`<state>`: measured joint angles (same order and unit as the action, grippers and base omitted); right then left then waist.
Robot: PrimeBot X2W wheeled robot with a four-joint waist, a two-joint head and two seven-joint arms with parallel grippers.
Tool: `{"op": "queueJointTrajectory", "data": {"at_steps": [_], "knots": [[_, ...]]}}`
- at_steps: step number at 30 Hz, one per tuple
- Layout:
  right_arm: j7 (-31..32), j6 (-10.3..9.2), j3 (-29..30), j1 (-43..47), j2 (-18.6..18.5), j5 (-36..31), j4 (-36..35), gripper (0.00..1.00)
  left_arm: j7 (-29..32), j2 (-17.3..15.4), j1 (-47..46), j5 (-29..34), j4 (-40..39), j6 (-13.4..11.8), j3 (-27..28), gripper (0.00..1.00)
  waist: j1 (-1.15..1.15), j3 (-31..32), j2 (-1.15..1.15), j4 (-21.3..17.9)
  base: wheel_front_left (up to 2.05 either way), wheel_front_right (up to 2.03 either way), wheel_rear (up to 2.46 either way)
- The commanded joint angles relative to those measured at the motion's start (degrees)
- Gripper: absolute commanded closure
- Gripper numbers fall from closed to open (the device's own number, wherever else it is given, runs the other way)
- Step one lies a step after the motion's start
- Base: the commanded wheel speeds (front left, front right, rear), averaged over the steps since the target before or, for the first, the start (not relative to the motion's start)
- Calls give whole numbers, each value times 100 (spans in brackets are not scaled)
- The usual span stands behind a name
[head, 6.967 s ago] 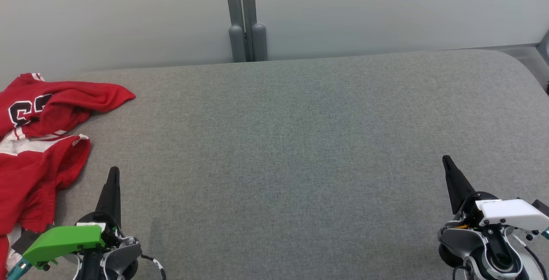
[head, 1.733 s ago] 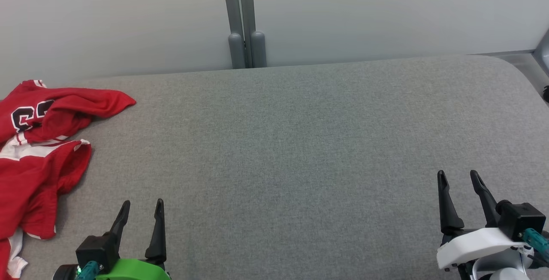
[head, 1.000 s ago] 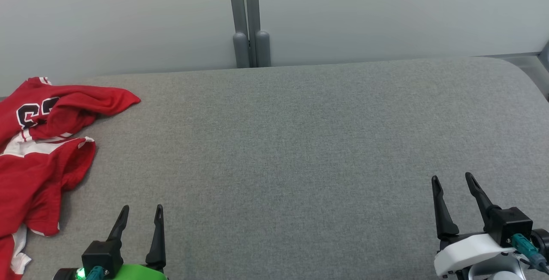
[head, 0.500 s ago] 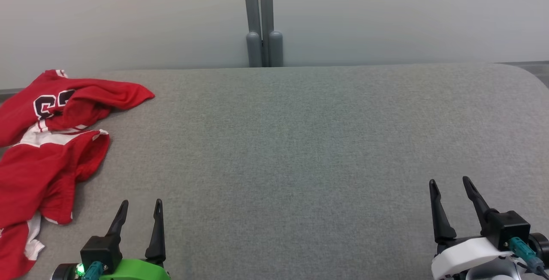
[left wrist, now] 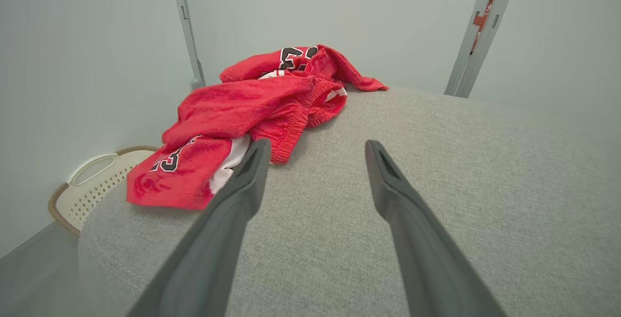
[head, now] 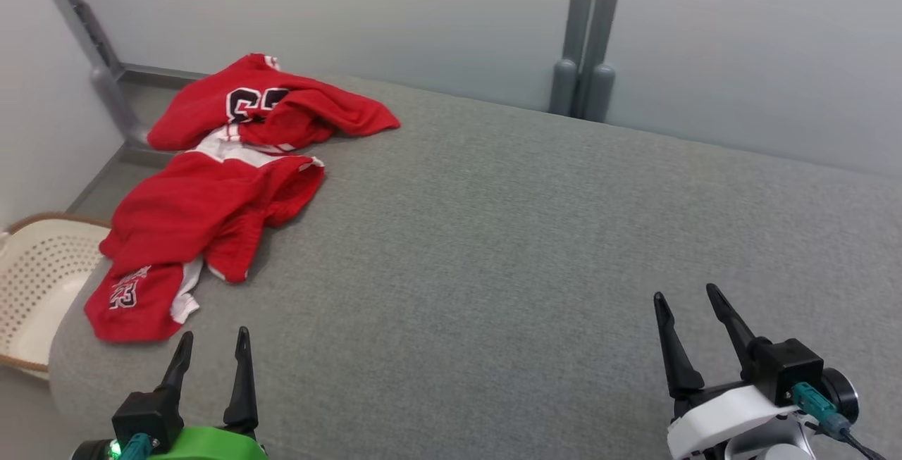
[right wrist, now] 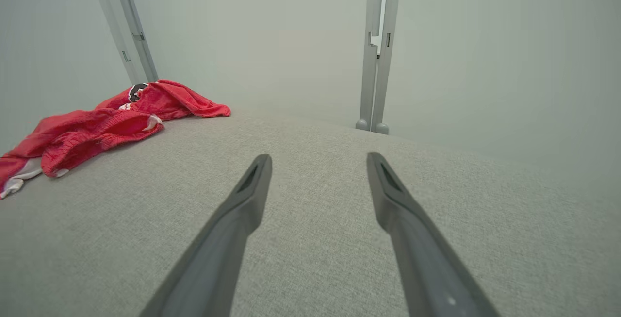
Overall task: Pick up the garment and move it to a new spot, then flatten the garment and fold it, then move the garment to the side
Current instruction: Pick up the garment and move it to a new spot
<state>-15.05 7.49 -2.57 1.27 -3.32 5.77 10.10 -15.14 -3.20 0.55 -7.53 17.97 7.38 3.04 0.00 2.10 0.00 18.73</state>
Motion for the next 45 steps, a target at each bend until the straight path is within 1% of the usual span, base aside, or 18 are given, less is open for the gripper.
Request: {"op": "queueJointTrajectory", "data": {"at_steps": [1,4,7,10,12,16,19,23,27,29,31,35,36,37,38,41,45], "knots": [[-20,0,-46,-25,1,11,-4,0,-2,-1,41,-54,-51,11,32,0,0,58,0,624,0,0,0],[-20,0,-133,-27,-7,26,-14,0,-2,14,12,-80,-112,12,54,0,0,-4,0,632,0,0,0],[-20,0,-185,-25,-71,43,-56,0,-2,18,-145,-142,-128,12,90,0,0,-131,0,528,0,0,0],[-20,0,-195,-183,-179,25,-189,0,-2,24,-489,-174,-19,12,29,0,0,-545,0,329,0,0,0],[-20,0,-237,-323,-324,-7,-257,0,-1,18,-815,-182,199,12,-79,0,0,-895,0,180,0,0,0],[-20,0,-303,-747,-637,-63,-415,0,41,-213,-1823,-232,1038,12,-414,0,0,-1732,0,-150,0,0,0],[-20,0,-312,-1096,-833,-87,-564,0,303,-347,-2681,-391,1710,13,-522,0,0,-2389,0,-382,0,0,0],[-19,0,-321,-1379,-975,-87,-714,0,700,-534,-3645,-614,2612,12,-482,0,0,-2961,0,-595,0,0,0],[-19,0,-361,-1503,-1034,-76,-775,0,1052,-703,-4280,-862,3454,10,-345,0,0,-3216,0,-761,0,0,0],[-20,0,-379,-1546,-1032,-54,-796,0,1199,-836,-4497,-887,3824,-78,-275,0,0,-3268,0,-837,0,0,0],[-20,0,-367,-1569,-989,-34,-818,0,1320,-971,-4640,-891,4158,-193,-226,0,0,-3263,0,-896,0,0,0],[-20,0,-327,-1516,-910,11,-813,0,1523,-1072,-4795,-1041,4654,-247,-123,0,0,-3141,0,-958,0,0,0],[-20,0,-327,-1488,-902,13,-794,0,1564,-1102,-4798,-1073,4752,-288,-97,23,0,-3096,0,-964,0,0,0],[-20,0,-332,-1463,-887,16,-778,0,1581,-1135,-4794,-1058,4848,-328,-96,67,0,-3045,0,-969,0,0,0],[-20,0,-333,-1451,-871,24,-770,0,1612,-1141,-4802,-1040,4909,-319,-121,100,0,-3004,0,-970,0,0,0],[-20,0,-308,-1350,-784,66,-729,0,1800,-1139,-4736,-1135,5137,-203,-136,100,0,-2745,0,-956,0,0,0],[-20,0,-303,-1173,-643,109,-650,0,1637,-1081,-4616,-1253,4956,-41,-196,100,0,-2352,0,-965,0,0,0]]}}
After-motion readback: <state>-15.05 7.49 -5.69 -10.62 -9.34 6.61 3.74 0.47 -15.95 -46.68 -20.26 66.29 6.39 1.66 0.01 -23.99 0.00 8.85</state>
